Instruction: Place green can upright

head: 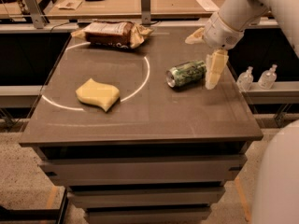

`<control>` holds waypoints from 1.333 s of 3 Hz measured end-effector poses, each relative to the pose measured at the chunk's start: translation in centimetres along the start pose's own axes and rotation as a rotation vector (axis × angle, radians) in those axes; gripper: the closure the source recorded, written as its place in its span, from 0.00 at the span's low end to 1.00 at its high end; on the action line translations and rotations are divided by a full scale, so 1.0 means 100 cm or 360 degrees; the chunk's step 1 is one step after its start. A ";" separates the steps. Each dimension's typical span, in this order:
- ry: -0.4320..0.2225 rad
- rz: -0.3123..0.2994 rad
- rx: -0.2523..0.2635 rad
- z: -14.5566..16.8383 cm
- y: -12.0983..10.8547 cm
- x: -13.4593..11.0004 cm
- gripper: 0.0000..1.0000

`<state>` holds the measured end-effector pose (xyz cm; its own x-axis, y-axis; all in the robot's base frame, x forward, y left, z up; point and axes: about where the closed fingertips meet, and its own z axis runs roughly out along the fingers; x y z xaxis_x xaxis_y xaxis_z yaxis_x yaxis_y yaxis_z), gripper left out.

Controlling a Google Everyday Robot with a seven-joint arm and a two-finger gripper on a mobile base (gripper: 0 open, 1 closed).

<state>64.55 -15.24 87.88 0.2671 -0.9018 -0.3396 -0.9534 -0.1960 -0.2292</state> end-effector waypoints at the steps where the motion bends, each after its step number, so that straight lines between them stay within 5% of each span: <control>1: 0.0049 0.0006 -0.0068 0.022 -0.001 0.005 0.00; 4: 0.0143 0.0036 -0.0191 0.046 0.002 0.018 0.65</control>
Offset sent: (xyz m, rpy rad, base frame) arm 0.0070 -0.0088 -0.0511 -0.0906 0.1170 0.0005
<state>65.45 -15.14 83.07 0.2369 -0.9364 -0.2589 -0.9704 -0.2150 -0.1101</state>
